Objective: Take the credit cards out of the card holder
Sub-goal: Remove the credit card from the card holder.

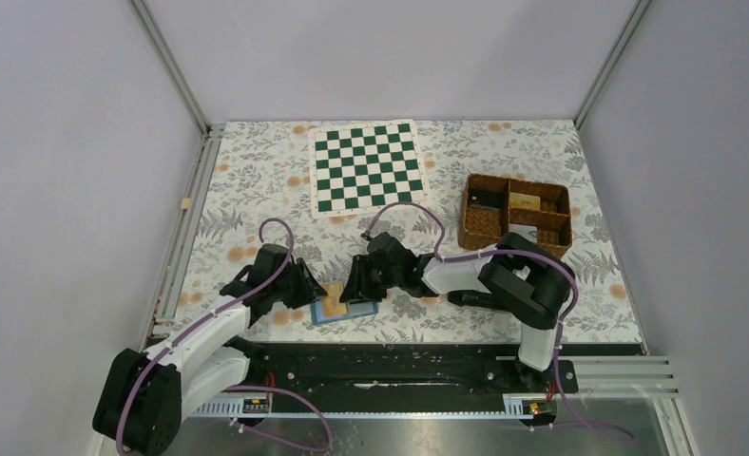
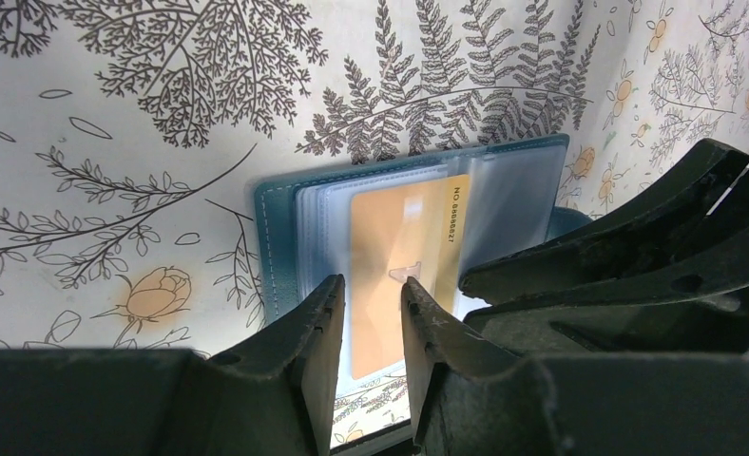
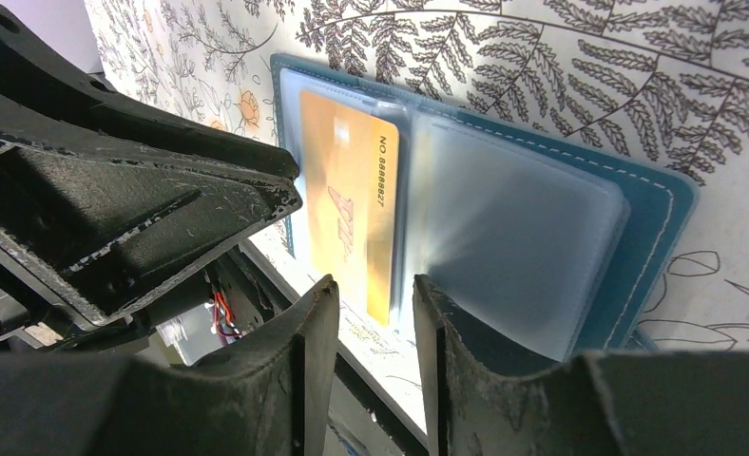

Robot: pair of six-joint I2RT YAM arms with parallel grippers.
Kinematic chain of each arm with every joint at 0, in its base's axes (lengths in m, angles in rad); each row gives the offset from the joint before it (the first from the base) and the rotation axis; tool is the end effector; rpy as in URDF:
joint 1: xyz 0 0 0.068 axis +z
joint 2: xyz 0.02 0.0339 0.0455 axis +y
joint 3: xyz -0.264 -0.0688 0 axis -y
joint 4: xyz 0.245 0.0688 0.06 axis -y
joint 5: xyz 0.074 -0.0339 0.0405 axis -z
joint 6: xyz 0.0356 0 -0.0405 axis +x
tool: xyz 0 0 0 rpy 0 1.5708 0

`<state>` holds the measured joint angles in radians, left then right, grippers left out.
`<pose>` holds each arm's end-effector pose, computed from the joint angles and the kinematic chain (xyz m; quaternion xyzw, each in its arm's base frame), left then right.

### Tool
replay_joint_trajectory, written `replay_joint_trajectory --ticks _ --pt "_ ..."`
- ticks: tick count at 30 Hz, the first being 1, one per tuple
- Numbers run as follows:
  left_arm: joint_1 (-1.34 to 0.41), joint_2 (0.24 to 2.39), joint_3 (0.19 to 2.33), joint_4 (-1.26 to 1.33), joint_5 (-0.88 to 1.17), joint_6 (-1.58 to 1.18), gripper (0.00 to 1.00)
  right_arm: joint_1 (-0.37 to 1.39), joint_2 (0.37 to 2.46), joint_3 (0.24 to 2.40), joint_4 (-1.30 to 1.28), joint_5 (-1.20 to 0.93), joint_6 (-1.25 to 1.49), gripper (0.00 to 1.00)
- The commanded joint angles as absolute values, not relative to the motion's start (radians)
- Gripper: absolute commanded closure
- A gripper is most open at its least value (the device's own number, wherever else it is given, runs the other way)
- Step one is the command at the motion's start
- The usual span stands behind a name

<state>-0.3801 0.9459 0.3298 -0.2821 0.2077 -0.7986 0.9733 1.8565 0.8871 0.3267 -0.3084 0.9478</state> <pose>0.1533 -0.0691 0.1499 -0.1616 0.9255 -0.2638 0.2185 0.1986 0.3111 0.1340 -0.0800 0.8827 0.4411 0.1409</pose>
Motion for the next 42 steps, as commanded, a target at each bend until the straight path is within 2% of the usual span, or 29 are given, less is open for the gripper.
replay_joint_trajectory --ticks 1,8,18,20,24,26,39,42 --pt "-0.377 0.955 0.312 -0.254 0.196 -0.799 0.71 0.983 1.877 0.910 0.329 -0.286 0.943 0.58" --pt "-0.377 0.970 0.301 -0.233 0.213 -0.805 0.70 0.987 1.888 0.917 0.349 -0.291 0.967 0.58" --pt "-0.376 0.958 0.277 -0.221 0.224 -0.814 0.70 0.983 1.927 0.869 0.550 -0.350 1.058 0.60" --pt "-0.377 0.956 0.277 -0.221 0.225 -0.815 0.70 0.983 1.923 0.865 0.552 -0.343 1.058 0.65" --pt "-0.376 0.954 0.278 -0.221 0.222 -0.813 0.70 0.974 1.898 0.835 0.555 -0.326 1.056 0.91" --pt "-0.377 0.956 0.276 -0.218 0.219 -0.813 0.70 0.965 1.876 0.813 0.555 -0.321 1.049 1.00" --pt "-0.377 0.958 0.285 -0.214 0.223 -0.810 0.70 0.853 1.700 0.673 0.533 -0.385 0.939 1.00" --pt "-0.377 0.934 0.300 -0.212 0.250 -0.810 0.66 0.814 1.636 0.647 0.481 -0.417 0.883 1.00"
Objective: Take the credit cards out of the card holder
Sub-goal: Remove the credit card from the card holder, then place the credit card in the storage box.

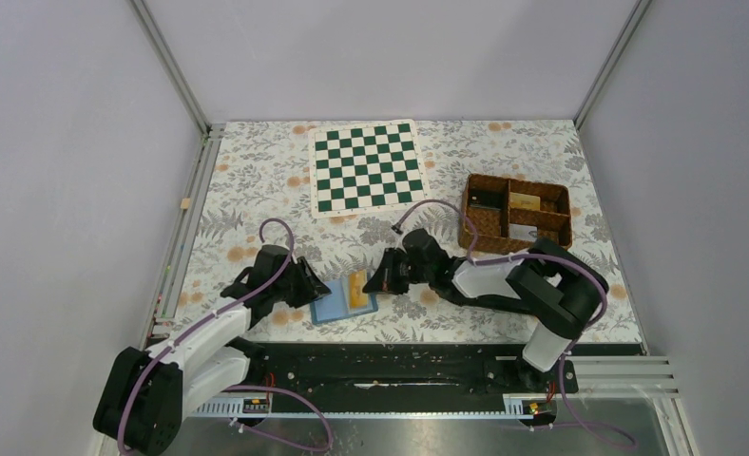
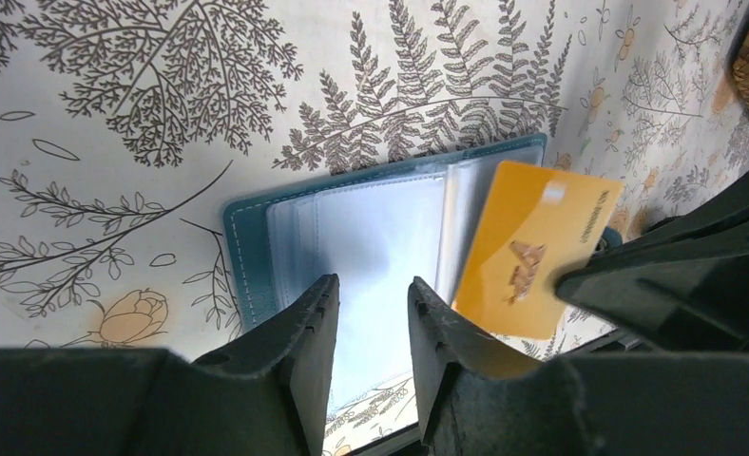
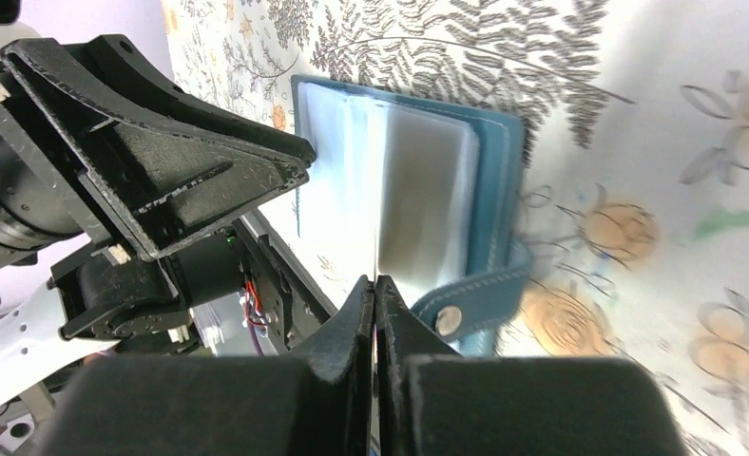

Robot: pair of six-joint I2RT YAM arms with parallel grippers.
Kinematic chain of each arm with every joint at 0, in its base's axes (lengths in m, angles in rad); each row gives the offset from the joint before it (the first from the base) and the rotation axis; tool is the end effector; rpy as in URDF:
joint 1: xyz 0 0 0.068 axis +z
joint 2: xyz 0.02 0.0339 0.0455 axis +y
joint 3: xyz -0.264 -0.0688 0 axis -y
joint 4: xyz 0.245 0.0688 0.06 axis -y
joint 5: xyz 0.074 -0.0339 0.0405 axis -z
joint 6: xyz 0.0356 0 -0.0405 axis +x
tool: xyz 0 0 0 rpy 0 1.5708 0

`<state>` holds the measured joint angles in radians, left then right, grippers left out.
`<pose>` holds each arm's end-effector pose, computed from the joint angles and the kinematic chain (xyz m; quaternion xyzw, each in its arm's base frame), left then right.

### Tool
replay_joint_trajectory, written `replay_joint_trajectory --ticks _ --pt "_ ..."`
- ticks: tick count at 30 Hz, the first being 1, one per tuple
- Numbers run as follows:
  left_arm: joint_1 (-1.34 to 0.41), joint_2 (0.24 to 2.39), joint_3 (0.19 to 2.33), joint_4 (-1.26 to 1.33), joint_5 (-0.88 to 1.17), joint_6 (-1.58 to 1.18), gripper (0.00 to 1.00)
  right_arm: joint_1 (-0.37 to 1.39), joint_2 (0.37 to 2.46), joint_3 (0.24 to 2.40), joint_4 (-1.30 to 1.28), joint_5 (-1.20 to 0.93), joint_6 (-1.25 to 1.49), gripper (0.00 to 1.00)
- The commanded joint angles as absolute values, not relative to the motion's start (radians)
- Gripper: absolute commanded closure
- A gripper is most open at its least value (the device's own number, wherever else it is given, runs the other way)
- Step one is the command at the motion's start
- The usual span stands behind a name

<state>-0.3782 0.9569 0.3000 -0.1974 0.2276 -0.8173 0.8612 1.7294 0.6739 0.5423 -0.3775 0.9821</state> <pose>0.1550 -0.0702 0.1452 -0.1638 0.9168 -0.2840 0.2281 0.2037 0.2573 0.1380 -0.0433 0.8522 0.4927 0.1705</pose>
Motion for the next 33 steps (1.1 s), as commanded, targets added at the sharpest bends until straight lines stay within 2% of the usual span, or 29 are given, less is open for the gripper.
replay_joint_trajectory --ticks 1,7,13,17,22,27,33 --pt "-0.377 0.917 0.308 -0.212 0.259 -0.809 0.64 0.802 1.614 0.641 0.466 -0.426 0.868 1.00" --pt "-0.377 0.871 0.403 -0.262 0.298 -0.770 0.55 0.776 1.522 0.647 0.389 -0.497 0.807 1.00" --pt "-0.377 0.844 0.493 -0.275 0.427 -0.712 0.44 0.766 1.473 0.679 0.312 -0.722 0.689 1.00" --pt "-0.377 0.821 0.528 -0.273 0.539 -0.694 0.44 0.757 1.426 0.704 0.166 -0.819 0.554 1.00" --pt "-0.378 0.822 0.526 -0.216 0.706 -0.704 0.49 0.756 1.380 0.700 0.162 -0.919 0.537 1.00" --pt "-0.382 0.845 0.435 0.021 0.911 -0.829 0.51 0.755 1.378 0.697 0.203 -0.983 0.555 1.00" --pt "-0.437 0.882 0.406 0.101 0.921 -0.867 0.54 0.742 1.392 0.684 0.340 -1.010 0.645 1.00"
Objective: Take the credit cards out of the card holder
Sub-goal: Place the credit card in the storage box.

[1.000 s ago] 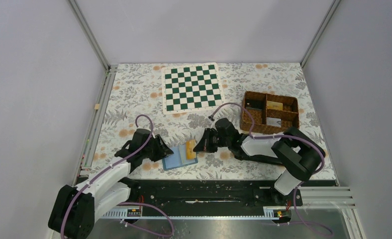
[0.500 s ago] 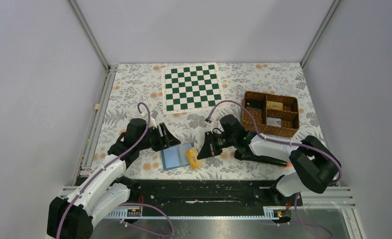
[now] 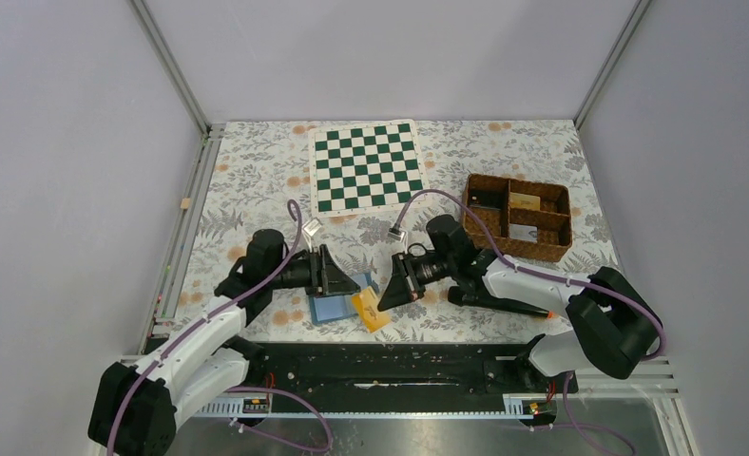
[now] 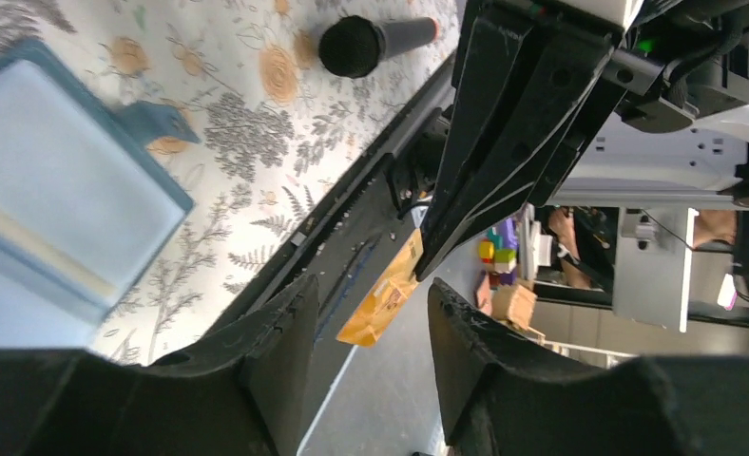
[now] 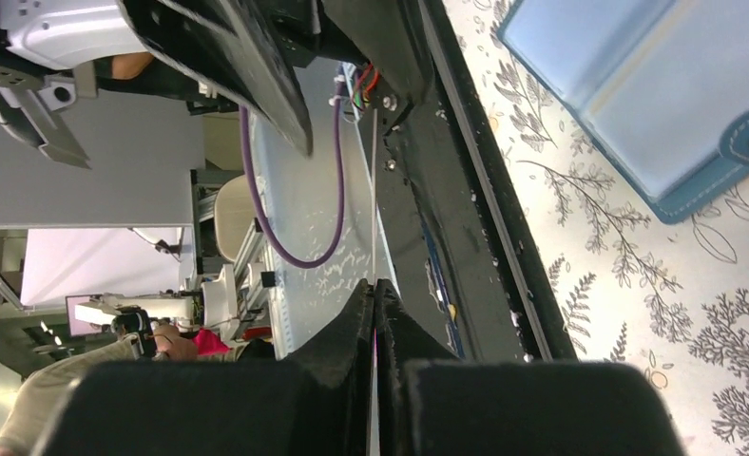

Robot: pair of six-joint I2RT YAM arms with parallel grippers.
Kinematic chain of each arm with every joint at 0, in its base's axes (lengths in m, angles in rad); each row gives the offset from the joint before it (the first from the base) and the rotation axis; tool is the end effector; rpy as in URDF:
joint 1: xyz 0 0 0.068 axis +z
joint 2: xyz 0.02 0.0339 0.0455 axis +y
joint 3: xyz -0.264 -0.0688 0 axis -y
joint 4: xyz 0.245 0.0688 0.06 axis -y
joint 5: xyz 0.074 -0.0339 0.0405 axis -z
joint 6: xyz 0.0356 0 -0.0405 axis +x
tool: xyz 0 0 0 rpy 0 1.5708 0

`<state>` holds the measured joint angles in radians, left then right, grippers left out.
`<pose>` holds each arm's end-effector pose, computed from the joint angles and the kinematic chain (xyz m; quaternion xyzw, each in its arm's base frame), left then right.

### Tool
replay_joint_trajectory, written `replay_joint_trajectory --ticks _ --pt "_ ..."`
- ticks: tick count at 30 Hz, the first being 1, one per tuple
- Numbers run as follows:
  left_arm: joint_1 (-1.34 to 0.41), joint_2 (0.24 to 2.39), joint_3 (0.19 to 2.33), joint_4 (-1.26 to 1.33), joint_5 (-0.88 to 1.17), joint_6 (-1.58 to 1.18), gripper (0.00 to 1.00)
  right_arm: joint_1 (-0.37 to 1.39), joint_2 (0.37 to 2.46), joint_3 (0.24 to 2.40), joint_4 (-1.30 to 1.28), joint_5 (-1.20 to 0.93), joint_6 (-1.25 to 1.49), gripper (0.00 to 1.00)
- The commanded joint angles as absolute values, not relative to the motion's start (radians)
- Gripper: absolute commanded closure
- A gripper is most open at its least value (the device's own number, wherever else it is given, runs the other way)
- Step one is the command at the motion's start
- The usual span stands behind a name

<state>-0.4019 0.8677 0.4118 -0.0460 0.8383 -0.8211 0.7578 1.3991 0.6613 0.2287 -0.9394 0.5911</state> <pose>0.1566 -0.0953 0.2138 0.0392 0.8120 -0.5539 0.1799 0.1833 0.2130 0.2069 -0.2924 0.7472 0.5868 0.1088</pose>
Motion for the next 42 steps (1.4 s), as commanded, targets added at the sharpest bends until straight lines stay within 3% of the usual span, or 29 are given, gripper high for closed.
replay_joint_trajectory --ticks 1,7,12,13,17,21,23,26,27,34,42 --pt "-0.449 0.883 0.410 0.104 0.918 -0.868 0.55 0.741 1.396 0.685 0.351 -1.015 0.656 1.00" --pt "-0.491 0.911 0.420 0.098 0.903 -0.859 0.66 0.735 1.383 0.664 0.412 -1.032 0.705 1.00" --pt "-0.507 0.915 0.431 0.101 0.891 -0.869 1.00 0.733 1.378 0.652 0.413 -1.025 0.711 1.00" --pt "-0.509 0.915 0.434 0.101 0.884 -0.875 1.00 0.731 1.375 0.650 0.412 -1.020 0.715 0.99" --pt "-0.509 0.894 0.434 0.101 0.819 -0.910 1.00 0.714 1.306 0.629 0.395 -0.893 0.748 0.65" --pt "-0.509 0.840 0.379 0.207 0.666 -1.050 1.00 0.706 1.167 0.552 0.399 -0.588 0.868 0.53" --pt "-0.510 0.819 0.335 0.298 0.595 -1.146 1.00 0.705 1.139 0.496 0.502 -0.531 0.977 0.49" --pt "-0.514 0.806 0.304 0.386 0.502 -1.197 1.00 0.709 1.150 0.453 0.631 -0.512 1.108 0.26" --pt "-0.518 0.803 0.297 0.414 0.478 -1.211 1.00 0.714 1.156 0.443 0.666 -0.501 1.141 0.25" --pt "-0.590 0.801 0.275 0.568 0.344 -1.273 1.00 0.732 1.158 0.428 0.719 -0.416 1.181 0.38" --pt "-0.638 0.814 0.238 0.634 0.257 -1.319 1.00 0.758 1.180 0.404 0.823 -0.379 1.223 0.74"
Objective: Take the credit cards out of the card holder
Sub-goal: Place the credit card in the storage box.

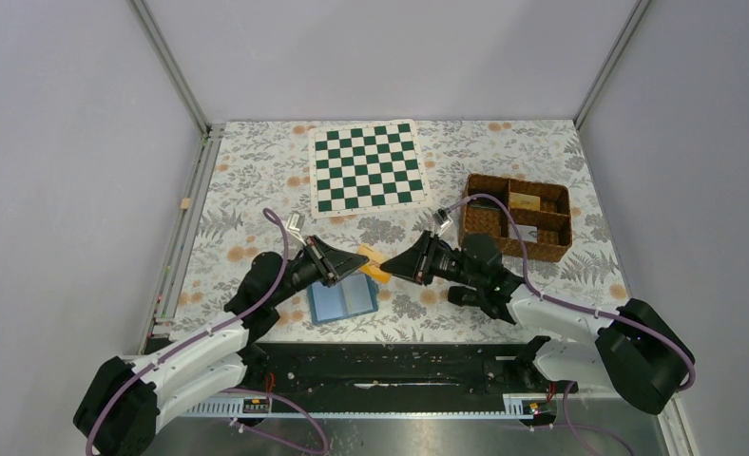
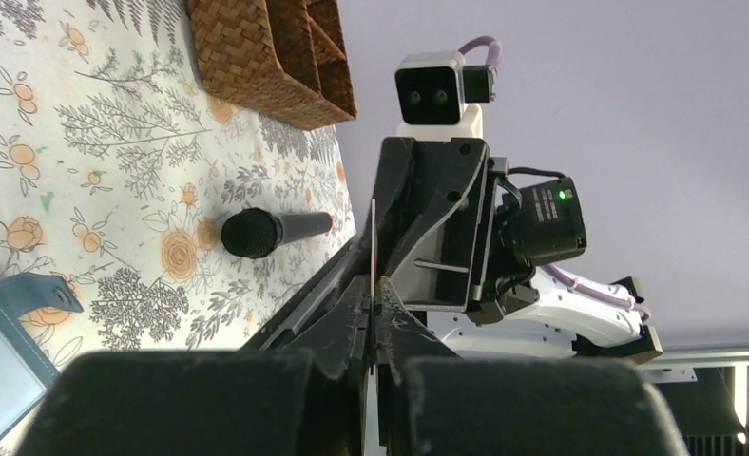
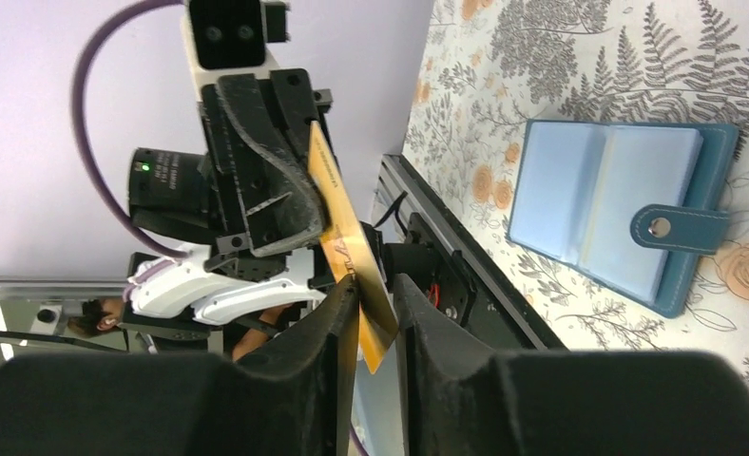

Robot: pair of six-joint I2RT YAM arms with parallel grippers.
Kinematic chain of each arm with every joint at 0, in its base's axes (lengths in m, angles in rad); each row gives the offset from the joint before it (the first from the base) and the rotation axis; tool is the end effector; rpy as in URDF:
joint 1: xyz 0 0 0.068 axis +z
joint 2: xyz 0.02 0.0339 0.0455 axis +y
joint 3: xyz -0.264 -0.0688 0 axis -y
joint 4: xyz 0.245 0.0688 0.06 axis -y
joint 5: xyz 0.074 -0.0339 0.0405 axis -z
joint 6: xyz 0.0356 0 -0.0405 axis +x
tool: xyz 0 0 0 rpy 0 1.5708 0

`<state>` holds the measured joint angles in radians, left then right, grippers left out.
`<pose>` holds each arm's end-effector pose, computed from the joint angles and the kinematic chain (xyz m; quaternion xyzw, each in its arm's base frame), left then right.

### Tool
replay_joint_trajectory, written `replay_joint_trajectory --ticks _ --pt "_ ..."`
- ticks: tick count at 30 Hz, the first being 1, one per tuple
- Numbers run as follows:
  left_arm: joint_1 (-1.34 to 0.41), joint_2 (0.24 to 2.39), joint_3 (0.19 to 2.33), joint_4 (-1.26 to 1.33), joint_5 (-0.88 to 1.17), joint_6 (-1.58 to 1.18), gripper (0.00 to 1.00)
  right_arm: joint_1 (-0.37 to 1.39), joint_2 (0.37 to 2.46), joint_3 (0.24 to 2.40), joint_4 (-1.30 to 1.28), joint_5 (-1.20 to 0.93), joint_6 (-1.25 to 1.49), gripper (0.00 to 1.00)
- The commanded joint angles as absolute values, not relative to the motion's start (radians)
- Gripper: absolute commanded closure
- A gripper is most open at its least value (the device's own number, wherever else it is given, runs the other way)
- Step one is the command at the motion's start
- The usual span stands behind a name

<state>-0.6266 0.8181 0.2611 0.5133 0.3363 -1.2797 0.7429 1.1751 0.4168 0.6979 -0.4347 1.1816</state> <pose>0.1444 -0.1190 0.2229 -0.1188 0.7117 -0.6258 0.2962 0.1692 0.1757 0.2258 0.0104 0.7261 0.6389 0.2538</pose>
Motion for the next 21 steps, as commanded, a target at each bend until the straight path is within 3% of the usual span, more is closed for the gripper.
replay_joint_trajectory --ticks 1,7,16,21 --pt "-0.638 0.813 0.232 0.637 0.250 -1.319 1.00 0.760 1.175 0.395 0.830 -0.369 1.226 0.75" --pt "-0.641 0.773 0.205 0.629 0.186 -1.330 1.00 0.767 1.151 0.366 0.835 -0.336 1.230 0.63" --pt "-0.647 0.775 0.189 0.654 0.174 -1.354 1.00 0.770 1.161 0.354 0.881 -0.335 1.245 0.81" --pt "-0.651 0.769 0.167 0.666 0.163 -1.367 1.00 0.771 1.180 0.351 0.911 -0.338 1.258 0.77"
